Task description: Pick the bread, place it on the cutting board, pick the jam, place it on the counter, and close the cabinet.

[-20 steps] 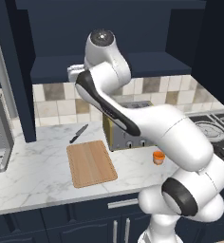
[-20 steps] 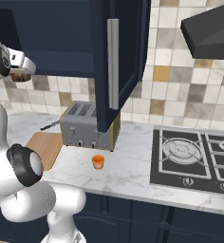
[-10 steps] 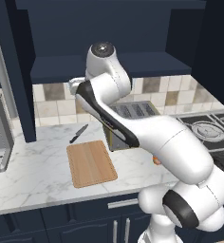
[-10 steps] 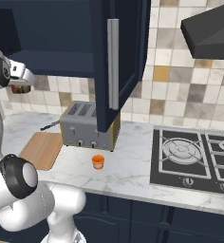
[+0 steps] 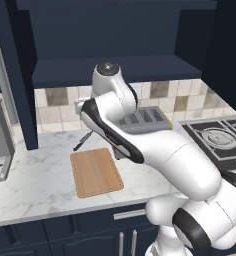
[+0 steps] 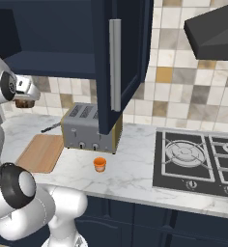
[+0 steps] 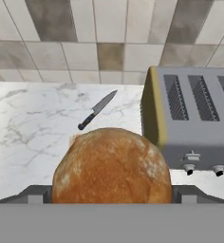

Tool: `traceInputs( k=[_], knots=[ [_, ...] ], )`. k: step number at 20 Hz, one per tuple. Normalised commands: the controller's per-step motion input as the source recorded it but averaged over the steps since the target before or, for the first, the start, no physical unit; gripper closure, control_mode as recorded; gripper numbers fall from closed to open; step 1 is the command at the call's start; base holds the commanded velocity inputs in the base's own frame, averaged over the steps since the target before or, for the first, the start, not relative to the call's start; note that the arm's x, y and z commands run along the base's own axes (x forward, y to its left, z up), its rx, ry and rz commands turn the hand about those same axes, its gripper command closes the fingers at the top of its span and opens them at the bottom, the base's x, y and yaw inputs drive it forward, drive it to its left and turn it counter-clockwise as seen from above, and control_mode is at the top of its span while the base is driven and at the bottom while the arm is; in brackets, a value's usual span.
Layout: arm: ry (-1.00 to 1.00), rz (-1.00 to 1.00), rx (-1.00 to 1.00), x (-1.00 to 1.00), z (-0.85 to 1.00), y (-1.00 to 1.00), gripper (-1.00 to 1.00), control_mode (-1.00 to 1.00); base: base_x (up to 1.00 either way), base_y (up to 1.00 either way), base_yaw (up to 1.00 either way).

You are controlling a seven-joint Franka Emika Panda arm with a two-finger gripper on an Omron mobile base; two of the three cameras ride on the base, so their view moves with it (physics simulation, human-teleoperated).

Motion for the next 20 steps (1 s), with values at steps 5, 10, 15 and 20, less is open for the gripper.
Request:
traceInputs(
  k=[5, 10, 15, 20],
  knots=[
    [0.06, 0.00, 0.00, 0.00, -0.51, 0.00, 1.00, -1.00, 0.00, 0.00, 0.00],
    [0.05, 0.00, 0.00, 0.00, -0.51, 0.00, 1.00, -1.00, 0.00, 0.00, 0.00],
    [0.02, 0.00, 0.00, 0.00, -0.54, 0.00, 1.00, -1.00, 0.00, 0.00, 0.00],
    [0.02, 0.00, 0.00, 0.00, -0.59, 0.00, 1.00, -1.00, 0.00, 0.00, 0.00]
  ],
)
